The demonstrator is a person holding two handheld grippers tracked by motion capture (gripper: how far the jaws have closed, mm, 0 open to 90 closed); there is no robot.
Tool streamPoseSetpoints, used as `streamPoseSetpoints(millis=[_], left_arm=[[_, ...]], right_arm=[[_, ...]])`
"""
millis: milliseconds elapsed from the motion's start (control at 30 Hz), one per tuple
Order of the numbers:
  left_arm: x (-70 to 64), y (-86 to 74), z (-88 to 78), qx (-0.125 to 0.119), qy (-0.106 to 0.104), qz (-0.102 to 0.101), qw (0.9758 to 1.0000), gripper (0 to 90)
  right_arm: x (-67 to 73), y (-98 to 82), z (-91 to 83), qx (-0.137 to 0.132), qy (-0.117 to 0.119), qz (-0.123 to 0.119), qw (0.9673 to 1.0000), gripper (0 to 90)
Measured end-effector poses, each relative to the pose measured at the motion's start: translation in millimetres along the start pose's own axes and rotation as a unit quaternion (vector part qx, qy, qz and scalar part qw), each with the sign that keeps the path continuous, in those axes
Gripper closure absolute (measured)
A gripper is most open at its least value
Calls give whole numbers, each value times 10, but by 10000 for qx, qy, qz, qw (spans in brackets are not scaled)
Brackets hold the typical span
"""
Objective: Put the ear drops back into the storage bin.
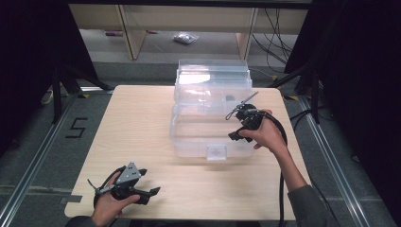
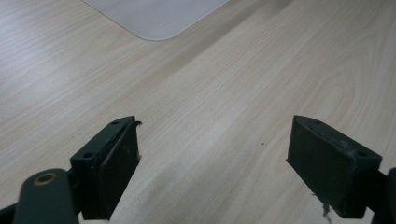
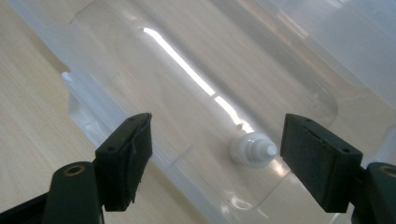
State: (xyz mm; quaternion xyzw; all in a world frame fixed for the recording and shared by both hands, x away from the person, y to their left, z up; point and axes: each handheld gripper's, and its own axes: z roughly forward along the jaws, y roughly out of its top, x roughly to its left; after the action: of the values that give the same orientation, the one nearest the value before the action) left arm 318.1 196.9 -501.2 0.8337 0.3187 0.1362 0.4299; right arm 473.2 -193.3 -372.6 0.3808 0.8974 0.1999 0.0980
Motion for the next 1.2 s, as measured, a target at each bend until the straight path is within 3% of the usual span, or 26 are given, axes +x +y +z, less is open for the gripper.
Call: streamPoseSetpoints(millis=[100,233,300,333,367,533,567,667,700,767,867,967,1033,1100,1133,1200], left_arm=[[-3,-1,3,-10,23,-2,10000,159],[0,0,0,3,-2,3,10000,159],[-3,-2,3,-13,20,-4,10000,160],[-3,-2,3,-13,20,-4,10000,159],[-3,-1,3,-12,22,1,10000,159],[-3,-1,5,-19,23,-14,10000,159],[-3,-1,5,-23,20,-14,10000,160],[-3,-1,5,-19,21,-12,10000,159],[-3,-1,4,-20,25,-15,10000,159],[2,0,0,8,-9,-4,10000,160],[1,0,2,-4,-4,-18,10000,160],[0,0,1,-5,-2,-11,10000,159],[1,0,0,0,-2,-10,10000,160],[7,1,-2,16,11,21,10000,160],[7,1,-2,17,13,23,10000,160],[7,1,-3,19,13,28,10000,160]], right_arm=[[44,-20,4,-128,57,-86,9999,252],[110,-40,-25,-206,82,-8,9998,246],[125,-53,-24,-345,104,-171,9992,241],[159,-61,-41,-271,148,-34,9995,241],[146,-65,-36,-395,101,-210,9989,240],[219,-103,-54,-449,162,-177,9987,236],[215,-108,-51,-528,147,-289,9981,235],[263,-129,-67,-505,190,-199,9983,233],[260,-134,-59,-605,192,-349,9974,230],[272,-144,-55,-622,196,-387,9971,229],[328,-169,-71,-607,303,-242,9974,224],[353,-198,-80,-772,253,-437,9957,221],[391,-209,-100,-737,282,-297,9964,221],[397,-224,-97,-840,320,-419,9951,221],[417,-233,-111,-812,272,-330,9958,221],[419,-241,-110,-861,293,-412,9950,221]])
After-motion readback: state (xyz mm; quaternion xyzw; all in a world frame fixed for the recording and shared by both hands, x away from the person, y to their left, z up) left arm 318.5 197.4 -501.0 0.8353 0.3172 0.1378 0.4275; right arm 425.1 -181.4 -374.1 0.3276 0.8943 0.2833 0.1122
